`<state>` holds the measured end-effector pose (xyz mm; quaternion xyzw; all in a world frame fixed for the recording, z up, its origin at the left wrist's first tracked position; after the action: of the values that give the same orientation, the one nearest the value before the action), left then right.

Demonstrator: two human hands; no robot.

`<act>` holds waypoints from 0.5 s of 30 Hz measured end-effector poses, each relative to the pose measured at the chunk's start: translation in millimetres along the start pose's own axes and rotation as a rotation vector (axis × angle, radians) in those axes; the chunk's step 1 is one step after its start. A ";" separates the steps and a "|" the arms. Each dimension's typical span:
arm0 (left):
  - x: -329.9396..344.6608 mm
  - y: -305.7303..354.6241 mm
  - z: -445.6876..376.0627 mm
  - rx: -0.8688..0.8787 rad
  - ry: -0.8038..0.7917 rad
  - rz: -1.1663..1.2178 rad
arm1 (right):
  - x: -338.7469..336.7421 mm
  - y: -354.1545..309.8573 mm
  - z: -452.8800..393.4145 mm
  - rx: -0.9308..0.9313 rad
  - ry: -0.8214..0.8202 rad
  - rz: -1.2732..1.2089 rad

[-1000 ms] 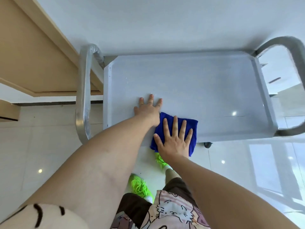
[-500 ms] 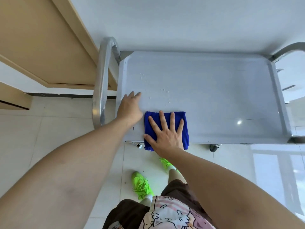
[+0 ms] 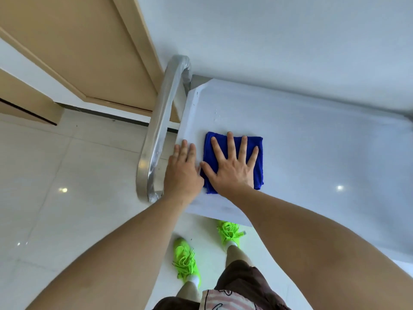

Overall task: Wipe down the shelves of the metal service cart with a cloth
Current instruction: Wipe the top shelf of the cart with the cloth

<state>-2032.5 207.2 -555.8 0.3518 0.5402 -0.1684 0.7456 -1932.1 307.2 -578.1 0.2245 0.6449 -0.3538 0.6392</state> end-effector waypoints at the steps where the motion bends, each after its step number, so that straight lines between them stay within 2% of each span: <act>1: 1.0 -1.0 0.9 0.014 0.003 0.010 | -0.9 -1.9 -11.2 -0.010 0.000 0.004; 4: 1.7 -1.6 1.1 0.040 0.048 0.001 | -2.5 -7.2 -46.8 -0.031 0.003 0.014; 11: 3.5 -2.6 4.0 -0.046 0.158 -0.019 | -4.4 -28.5 -125.2 -0.103 0.024 0.042; 15: 3.5 -1.1 4.7 -0.039 0.186 -0.023 | -9.5 -41.5 -164.1 -0.122 0.052 0.037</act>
<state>-2028.8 203.6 -558.6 0.3451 0.6144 -0.1333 0.6969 -2071.4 403.8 -572.9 0.2064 0.6772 -0.2960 0.6412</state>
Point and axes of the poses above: each hand's wrist, its own z-axis away from the middle knuckle, its own x-axis out of the palm, y = z × x, the point moved 10 cm from there along -z, towards the middle knuckle, and after that the axes turned 10 degrees about y, right-handed, at the moved point
